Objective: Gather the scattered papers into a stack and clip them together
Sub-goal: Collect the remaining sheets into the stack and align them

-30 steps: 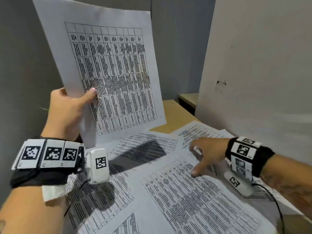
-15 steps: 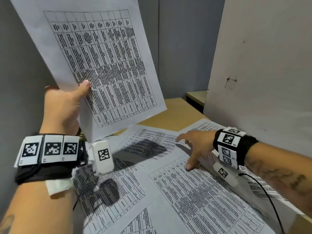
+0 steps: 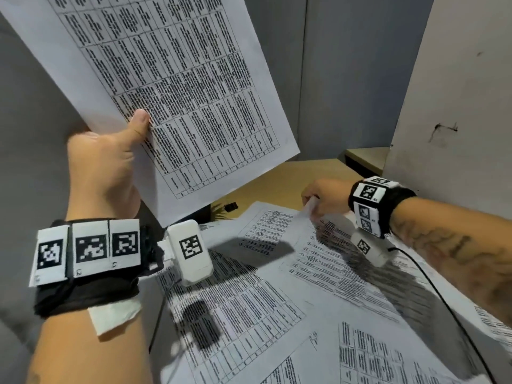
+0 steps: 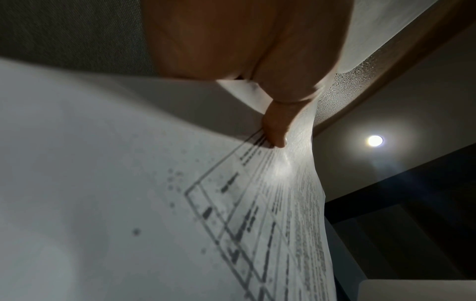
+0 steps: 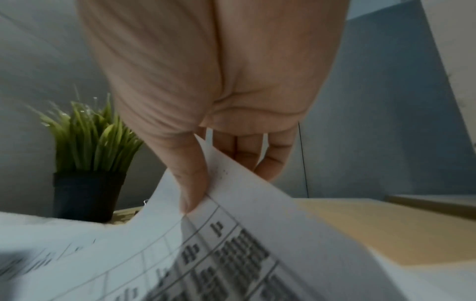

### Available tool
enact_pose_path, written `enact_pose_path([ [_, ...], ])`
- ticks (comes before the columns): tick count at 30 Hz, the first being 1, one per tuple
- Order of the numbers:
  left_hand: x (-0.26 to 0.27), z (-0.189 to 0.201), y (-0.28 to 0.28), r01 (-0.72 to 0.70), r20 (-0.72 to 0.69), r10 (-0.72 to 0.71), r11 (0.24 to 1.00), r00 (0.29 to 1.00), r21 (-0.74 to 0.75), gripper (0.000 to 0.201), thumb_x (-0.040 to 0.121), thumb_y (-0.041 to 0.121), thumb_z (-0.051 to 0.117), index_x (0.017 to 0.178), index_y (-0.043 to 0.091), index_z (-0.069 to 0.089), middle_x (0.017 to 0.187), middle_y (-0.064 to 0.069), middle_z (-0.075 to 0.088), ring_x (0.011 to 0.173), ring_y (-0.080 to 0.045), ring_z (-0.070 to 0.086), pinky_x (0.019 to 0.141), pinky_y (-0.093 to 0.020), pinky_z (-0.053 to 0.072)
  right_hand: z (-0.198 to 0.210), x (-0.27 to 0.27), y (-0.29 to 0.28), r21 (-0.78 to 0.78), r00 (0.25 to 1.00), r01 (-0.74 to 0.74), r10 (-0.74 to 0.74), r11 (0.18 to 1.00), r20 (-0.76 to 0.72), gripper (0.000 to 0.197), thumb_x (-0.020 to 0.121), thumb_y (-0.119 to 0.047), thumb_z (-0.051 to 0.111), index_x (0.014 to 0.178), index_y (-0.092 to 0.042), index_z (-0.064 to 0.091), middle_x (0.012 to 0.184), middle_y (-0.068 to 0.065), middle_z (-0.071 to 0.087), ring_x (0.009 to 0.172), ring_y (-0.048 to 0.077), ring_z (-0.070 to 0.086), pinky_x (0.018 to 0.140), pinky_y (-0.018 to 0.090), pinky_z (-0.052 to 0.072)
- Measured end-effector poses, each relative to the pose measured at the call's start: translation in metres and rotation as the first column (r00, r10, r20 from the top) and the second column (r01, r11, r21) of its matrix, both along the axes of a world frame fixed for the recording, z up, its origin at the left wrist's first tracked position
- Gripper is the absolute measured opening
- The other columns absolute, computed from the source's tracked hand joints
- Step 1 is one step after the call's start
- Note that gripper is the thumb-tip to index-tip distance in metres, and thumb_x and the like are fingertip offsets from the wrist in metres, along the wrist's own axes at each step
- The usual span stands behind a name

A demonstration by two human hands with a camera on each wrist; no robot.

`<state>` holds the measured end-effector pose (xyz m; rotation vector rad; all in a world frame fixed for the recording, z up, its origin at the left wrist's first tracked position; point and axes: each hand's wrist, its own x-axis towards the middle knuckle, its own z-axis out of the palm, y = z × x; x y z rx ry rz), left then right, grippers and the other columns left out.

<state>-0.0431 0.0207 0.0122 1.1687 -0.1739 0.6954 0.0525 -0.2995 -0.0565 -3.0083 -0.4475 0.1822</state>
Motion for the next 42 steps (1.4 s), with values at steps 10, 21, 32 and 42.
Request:
enact_pose_path([
  [10, 0.002, -0.005, 0.003, -0.055, 0.010, 0.055, 0.996, 0.998, 0.071, 0.023, 0.084, 0.016, 0.074, 0.067, 0.012, 0.060, 0.059, 0.005, 0.063, 0.067, -0.018, 0.062, 0.073, -0.036, 0.058, -0.026, 0.038, 0.026, -0.081, 0.932, 0.282, -0.293, 0.956, -0.211, 0.111, 0.054, -0.065, 0.086, 0.142, -0.015, 0.041, 0.137, 0.005, 0.055, 0.118, 0.029, 0.056, 0.101, 0.040, 0.046],
  [21, 0.005, -0.006, 0.008, -0.051, 0.039, 0.047, 0.994, 0.998, 0.096, 0.057, 0.089, 0.016, 0.069, 0.033, 0.023, 0.060, 0.040, 0.018, 0.052, 0.043, 0.003, 0.052, 0.050, -0.016, 0.044, -0.024, 0.035, 0.014, -0.033, 0.901, 0.343, -0.339, 0.939, -0.270, 0.090, 0.061, -0.047, 0.091, 0.135, -0.020, 0.048, 0.126, 0.001, 0.054, 0.109, 0.025, 0.054, 0.084, 0.031, 0.049],
  [32, 0.005, -0.004, 0.003, 0.031, 0.040, -0.031, 0.999, 0.999, -0.009, 0.018, 0.086, 0.011, 0.072, 0.070, 0.003, 0.072, 0.080, -0.004, 0.076, 0.089, -0.024, 0.074, 0.092, -0.044, 0.056, -0.023, 0.025, -0.012, -0.187, 0.880, 0.291, -0.339, 0.938, -0.332, 0.095, 0.045, -0.060, 0.090, 0.118, -0.006, 0.062, 0.117, 0.007, 0.069, 0.109, 0.029, 0.063, 0.098, 0.040, 0.051],
  [42, 0.004, -0.004, 0.004, -0.022, 0.035, 0.021, 1.000, 0.999, 0.014, 0.034, 0.083, 0.016, 0.076, 0.056, 0.011, 0.056, 0.068, -0.004, 0.059, 0.073, -0.019, 0.065, 0.089, -0.036, 0.056, -0.028, 0.020, -0.003, 0.095, 0.997, 0.069, -0.073, 0.993, 0.040, 0.027, 0.077, -0.025, 0.082, 0.084, -0.017, 0.058, 0.086, -0.003, 0.060, 0.078, 0.019, 0.056, 0.057, 0.026, 0.038],
])
